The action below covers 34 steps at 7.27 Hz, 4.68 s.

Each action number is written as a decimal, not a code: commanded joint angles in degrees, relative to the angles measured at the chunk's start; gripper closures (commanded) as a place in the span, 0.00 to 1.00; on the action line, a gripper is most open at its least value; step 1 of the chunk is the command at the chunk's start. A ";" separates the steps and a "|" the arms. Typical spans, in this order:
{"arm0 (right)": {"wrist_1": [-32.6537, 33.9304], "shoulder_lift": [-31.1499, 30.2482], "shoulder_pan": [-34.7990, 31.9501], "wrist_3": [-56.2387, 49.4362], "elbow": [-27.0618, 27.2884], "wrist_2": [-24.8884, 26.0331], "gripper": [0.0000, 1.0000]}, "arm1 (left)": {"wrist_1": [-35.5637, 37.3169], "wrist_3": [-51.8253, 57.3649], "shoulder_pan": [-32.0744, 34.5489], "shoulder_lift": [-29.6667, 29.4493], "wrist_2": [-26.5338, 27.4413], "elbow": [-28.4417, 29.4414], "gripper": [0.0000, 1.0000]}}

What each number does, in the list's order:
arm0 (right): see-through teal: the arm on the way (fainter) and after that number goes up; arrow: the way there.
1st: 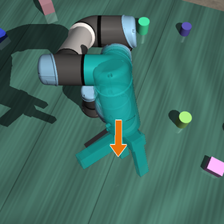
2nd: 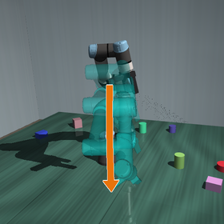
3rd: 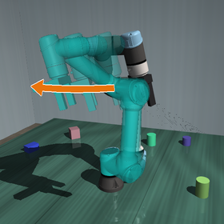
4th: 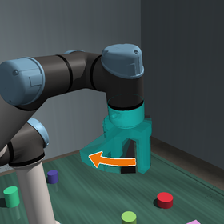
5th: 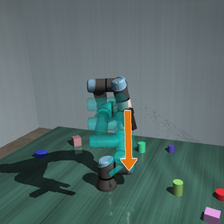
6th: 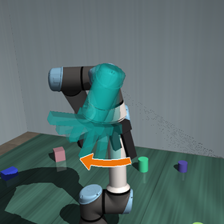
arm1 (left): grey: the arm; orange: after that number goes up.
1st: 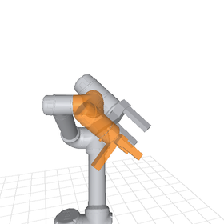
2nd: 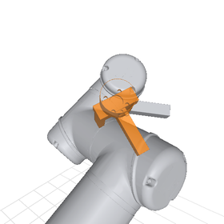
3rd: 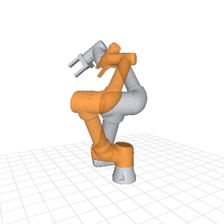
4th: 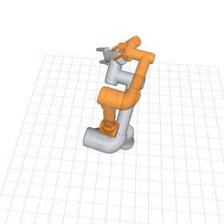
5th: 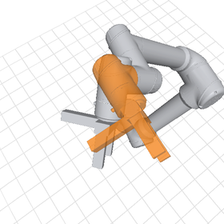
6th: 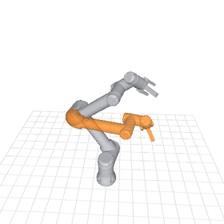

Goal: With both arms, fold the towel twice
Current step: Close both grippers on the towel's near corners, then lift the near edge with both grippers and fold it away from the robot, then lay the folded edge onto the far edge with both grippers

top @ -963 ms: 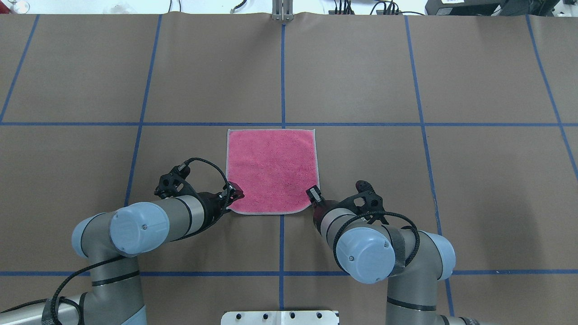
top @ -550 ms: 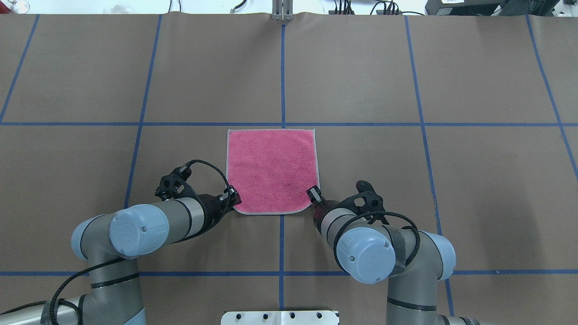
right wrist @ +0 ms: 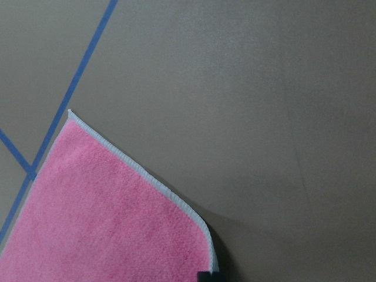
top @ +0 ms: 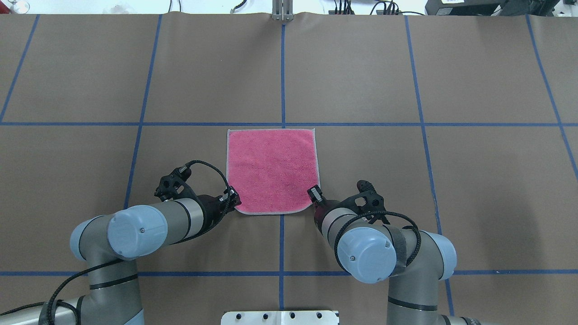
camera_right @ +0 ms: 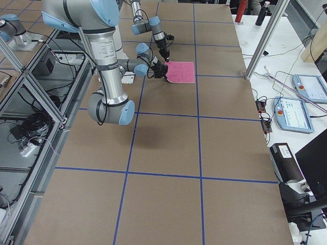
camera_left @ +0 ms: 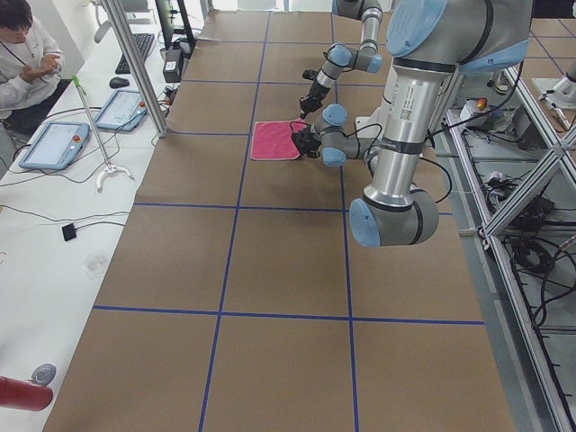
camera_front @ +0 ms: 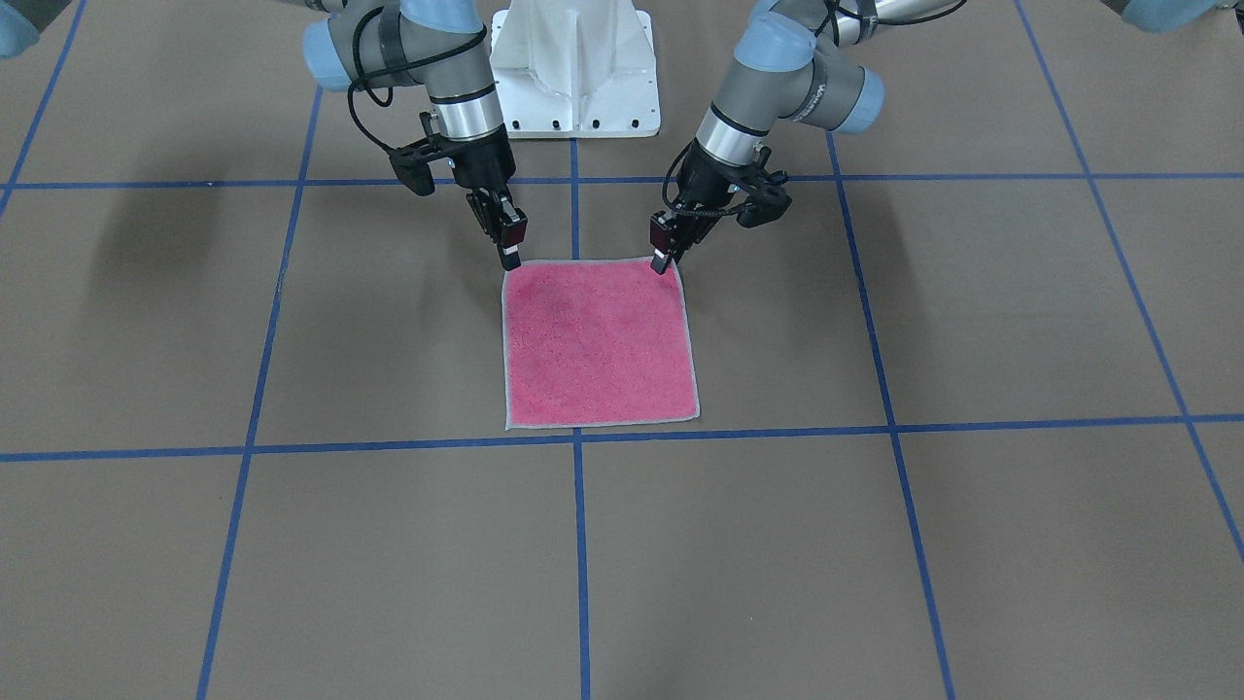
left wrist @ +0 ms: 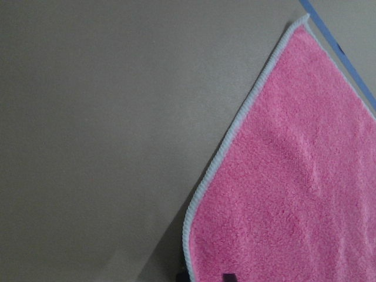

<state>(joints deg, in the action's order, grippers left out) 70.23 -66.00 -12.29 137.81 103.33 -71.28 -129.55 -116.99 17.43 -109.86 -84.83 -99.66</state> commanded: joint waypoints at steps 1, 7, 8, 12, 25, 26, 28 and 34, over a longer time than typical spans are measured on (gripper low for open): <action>0.00 -0.01 -0.01 0.00 -0.06 0.00 1.00 | 0.00 0.01 -0.03 0.08 0.01 -0.27 0.73; 0.00 -0.10 -0.19 -0.35 1.77 0.00 1.00 | 0.00 0.09 0.05 0.26 0.01 -1.32 1.00; 0.35 -0.62 -0.45 -0.87 4.22 -0.17 1.00 | 0.09 0.09 0.14 0.35 -0.25 -2.81 1.00; 0.79 -5.53 1.30 -0.88 13.63 -0.26 1.00 | 0.09 -0.08 0.06 3.60 -0.60 -12.04 1.00; 0.53 2.52 -8.18 -3.60 -0.48 -0.26 1.00 | 5.01 1.24 6.73 -5.72 -0.34 -0.36 1.00; 0.35 3.67 -8.53 -3.86 -1.98 -0.26 1.00 | 4.92 1.24 6.82 -5.72 -0.34 -0.10 1.00; 0.35 3.68 -8.54 -3.87 -2.34 -0.26 1.00 | 4.92 1.24 7.08 -5.72 -0.34 0.42 1.00; 0.35 3.68 -8.71 -5.54 -3.05 -0.17 0.95 | 4.31 1.32 7.09 -5.80 -0.17 3.85 0.90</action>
<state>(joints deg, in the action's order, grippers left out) 70.54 -62.29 -20.94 132.71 100.34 -71.46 -125.07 -115.73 24.60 -115.63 -85.05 -96.44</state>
